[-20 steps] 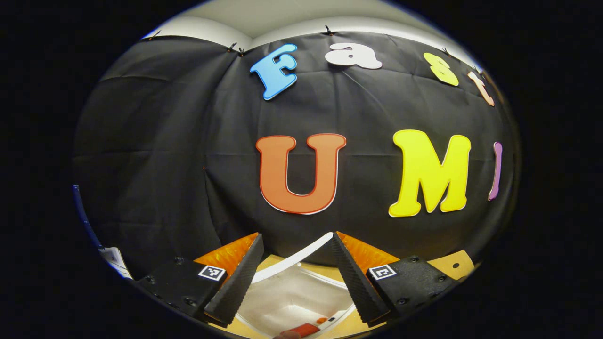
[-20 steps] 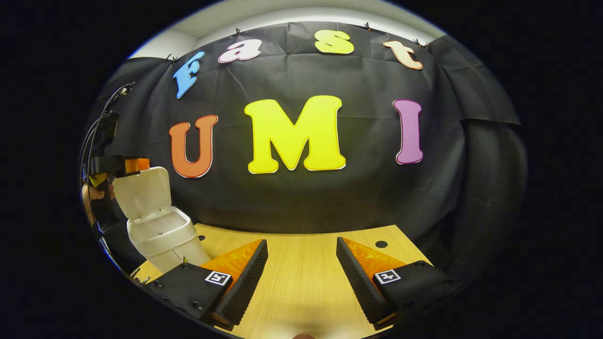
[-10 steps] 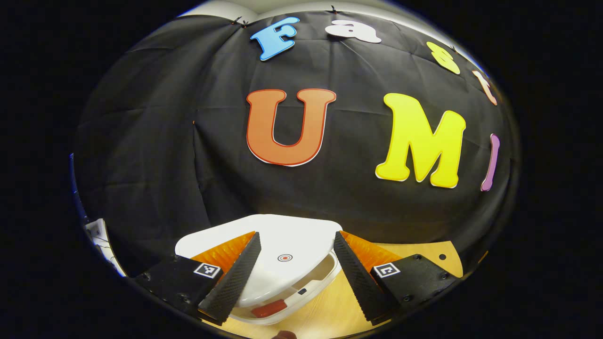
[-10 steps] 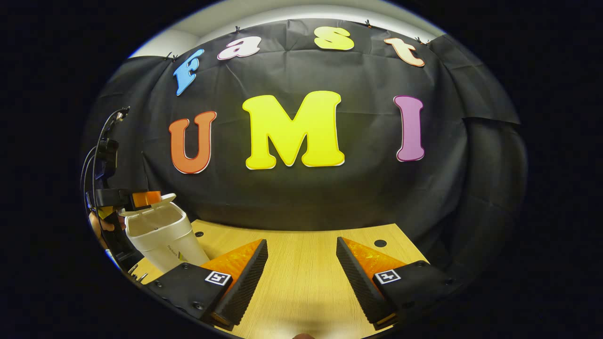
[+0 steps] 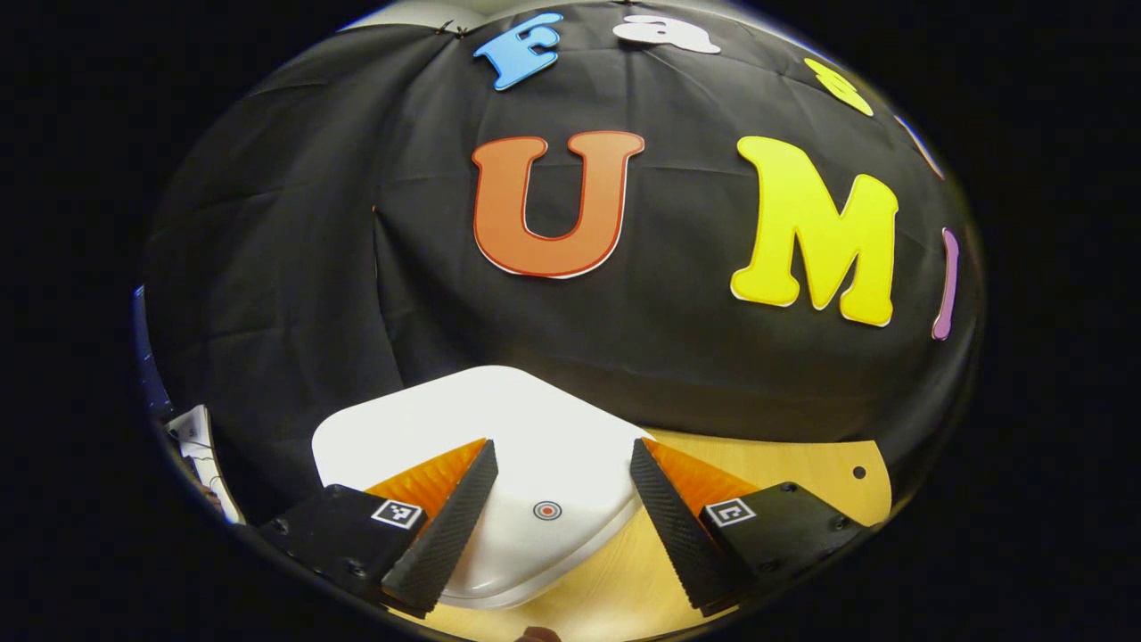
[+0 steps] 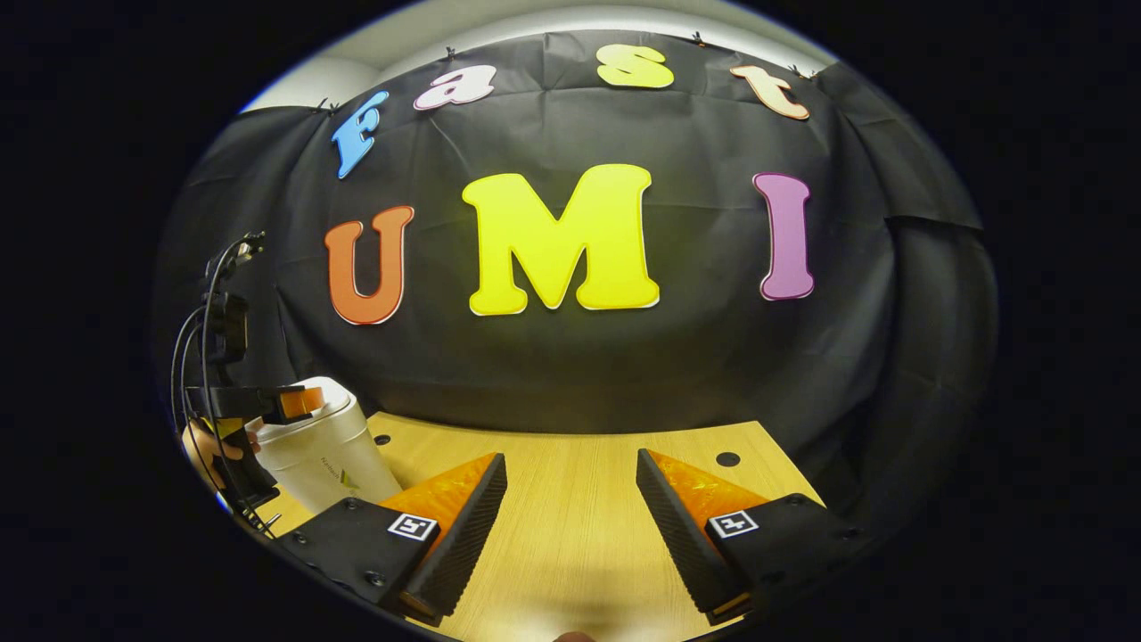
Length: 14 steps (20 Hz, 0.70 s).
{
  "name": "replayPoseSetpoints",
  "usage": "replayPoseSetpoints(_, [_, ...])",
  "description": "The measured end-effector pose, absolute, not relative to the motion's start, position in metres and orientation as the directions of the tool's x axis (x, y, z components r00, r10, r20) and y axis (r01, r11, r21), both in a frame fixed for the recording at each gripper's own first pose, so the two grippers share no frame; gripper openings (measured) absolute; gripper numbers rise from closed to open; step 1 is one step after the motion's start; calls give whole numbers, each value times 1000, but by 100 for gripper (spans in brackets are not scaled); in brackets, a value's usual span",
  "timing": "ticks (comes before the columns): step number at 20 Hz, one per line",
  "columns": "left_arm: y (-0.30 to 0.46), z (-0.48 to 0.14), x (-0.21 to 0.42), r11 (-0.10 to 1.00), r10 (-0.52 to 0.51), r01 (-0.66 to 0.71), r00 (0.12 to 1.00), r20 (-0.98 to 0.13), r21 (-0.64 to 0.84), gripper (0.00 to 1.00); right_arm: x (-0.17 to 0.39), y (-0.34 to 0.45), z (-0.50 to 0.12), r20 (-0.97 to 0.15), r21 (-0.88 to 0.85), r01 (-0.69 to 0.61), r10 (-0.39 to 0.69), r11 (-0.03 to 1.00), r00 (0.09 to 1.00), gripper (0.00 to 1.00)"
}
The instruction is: Press the lid of the desktop garbage bin to open it, pick up the crumpled paper on the desktop and throw it into the bin, then pick up the pop can on the desktop and drop it into the bin, and finally close the garbage bin lid.
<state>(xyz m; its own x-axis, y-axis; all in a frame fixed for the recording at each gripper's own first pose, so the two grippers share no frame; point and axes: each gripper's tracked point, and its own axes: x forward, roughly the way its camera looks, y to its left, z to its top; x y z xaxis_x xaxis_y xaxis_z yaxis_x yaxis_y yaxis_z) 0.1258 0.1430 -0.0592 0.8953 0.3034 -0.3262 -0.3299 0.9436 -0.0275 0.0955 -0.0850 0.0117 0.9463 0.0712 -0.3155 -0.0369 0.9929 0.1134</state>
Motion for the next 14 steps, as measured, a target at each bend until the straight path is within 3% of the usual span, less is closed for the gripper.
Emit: replayPoseSetpoints(14, [143,-67,137,957,287,-287,931,-224,35,100,104,-76,7,-316,221,-80,149,972,937,94])
